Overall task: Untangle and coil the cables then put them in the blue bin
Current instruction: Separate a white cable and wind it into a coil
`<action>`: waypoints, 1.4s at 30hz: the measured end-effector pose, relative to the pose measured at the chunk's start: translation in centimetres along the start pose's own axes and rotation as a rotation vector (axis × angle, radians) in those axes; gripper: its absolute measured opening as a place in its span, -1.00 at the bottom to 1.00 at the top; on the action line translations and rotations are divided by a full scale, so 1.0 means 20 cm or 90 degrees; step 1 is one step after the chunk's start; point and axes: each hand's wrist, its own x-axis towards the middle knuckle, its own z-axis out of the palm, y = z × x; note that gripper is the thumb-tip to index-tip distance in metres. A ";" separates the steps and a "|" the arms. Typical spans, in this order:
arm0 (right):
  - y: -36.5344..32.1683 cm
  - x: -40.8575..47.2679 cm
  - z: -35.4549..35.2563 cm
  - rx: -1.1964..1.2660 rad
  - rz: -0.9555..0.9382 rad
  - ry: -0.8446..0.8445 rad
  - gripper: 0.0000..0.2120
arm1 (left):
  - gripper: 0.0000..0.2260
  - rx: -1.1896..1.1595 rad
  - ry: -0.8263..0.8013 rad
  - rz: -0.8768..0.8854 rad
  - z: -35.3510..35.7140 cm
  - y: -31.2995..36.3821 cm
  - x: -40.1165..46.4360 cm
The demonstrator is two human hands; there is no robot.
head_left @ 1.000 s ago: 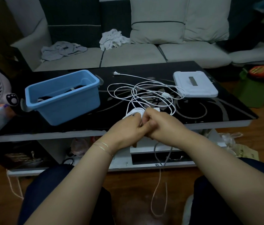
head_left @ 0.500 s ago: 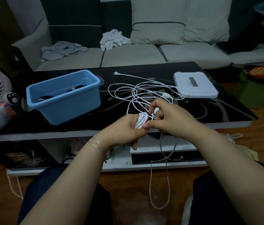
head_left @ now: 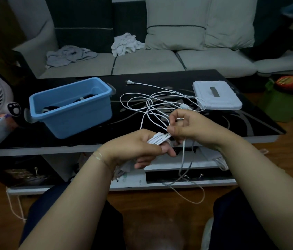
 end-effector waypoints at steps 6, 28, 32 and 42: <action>0.02 0.02 0.04 0.068 0.021 0.030 -0.82 | -0.76 -0.180 -0.013 0.084 -0.03 -0.02 -0.01; 0.00 0.02 0.09 -0.069 0.054 0.095 -0.55 | -0.66 -0.392 0.151 0.252 -0.02 0.00 0.02; -0.01 0.02 0.12 -0.070 0.028 0.068 -0.80 | -0.66 -0.419 0.159 0.273 -0.02 0.01 0.02; 0.11 0.02 0.24 -0.263 0.111 -0.028 -0.85 | -0.68 -0.489 0.408 0.347 -0.09 0.05 0.01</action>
